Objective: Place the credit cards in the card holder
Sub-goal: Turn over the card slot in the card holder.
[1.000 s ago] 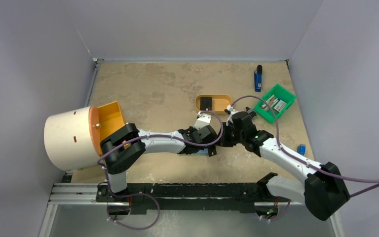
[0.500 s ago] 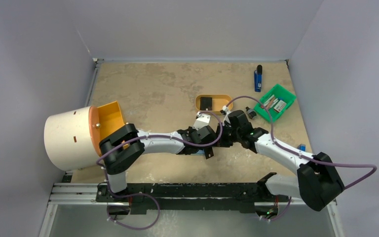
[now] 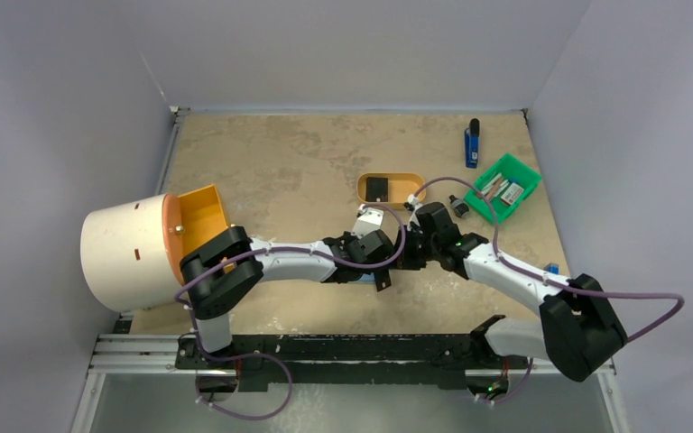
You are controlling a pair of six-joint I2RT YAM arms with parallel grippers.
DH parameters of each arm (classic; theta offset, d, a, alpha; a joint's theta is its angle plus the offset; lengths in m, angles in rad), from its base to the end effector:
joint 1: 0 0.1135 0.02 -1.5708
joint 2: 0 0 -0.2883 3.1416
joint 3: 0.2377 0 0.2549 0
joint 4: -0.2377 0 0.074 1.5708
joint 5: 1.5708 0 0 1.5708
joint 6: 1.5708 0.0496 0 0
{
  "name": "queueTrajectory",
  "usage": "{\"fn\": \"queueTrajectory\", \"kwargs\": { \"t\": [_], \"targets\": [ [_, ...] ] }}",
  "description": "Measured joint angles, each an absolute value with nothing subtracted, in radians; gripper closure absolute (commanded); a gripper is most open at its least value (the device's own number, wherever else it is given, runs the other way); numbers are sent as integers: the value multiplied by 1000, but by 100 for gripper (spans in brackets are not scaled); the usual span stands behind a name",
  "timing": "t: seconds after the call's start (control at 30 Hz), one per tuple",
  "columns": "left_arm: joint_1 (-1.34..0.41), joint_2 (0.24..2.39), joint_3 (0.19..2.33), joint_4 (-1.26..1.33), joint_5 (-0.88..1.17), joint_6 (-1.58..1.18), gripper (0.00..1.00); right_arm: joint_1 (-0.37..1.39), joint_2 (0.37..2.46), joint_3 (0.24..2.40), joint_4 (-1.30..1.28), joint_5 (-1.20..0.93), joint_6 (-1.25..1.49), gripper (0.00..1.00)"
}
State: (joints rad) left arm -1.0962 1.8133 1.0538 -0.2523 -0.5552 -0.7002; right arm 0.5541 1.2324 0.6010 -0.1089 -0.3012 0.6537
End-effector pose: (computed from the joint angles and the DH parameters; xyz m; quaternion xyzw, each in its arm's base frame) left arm 0.1932 -0.3188 0.1678 0.1077 0.9212 -0.0434 0.3713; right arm 0.2043 0.1437 0.2058 -0.0154 0.9066 0.3395 0.2504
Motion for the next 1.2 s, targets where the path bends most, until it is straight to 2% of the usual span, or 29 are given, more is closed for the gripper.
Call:
{"fn": "queueTrajectory", "kwargs": {
  "t": [0.27,0.33,0.47,0.53,0.87,1.2],
  "targets": [
    [-1096,1808,1050,-253,-556,-714,97,554,1293,601,-75,-315,646,100],
    [-1096,1805,1049,-258,-556,-715,90,554,1291,601,-57,-333,643,100],
    [-1096,1790,1049,-276,-554,-716,67,554,1287,601,-37,-363,630,100],
    [-1096,1771,1049,-284,-554,-720,62,554,1287,601,-31,-376,625,100],
    [-1095,1663,1049,-326,-579,-740,60,554,1306,601,16,-429,609,100],
    [-1095,1530,989,-362,-699,-802,60,562,1357,629,44,-459,609,100]
  ]
}}
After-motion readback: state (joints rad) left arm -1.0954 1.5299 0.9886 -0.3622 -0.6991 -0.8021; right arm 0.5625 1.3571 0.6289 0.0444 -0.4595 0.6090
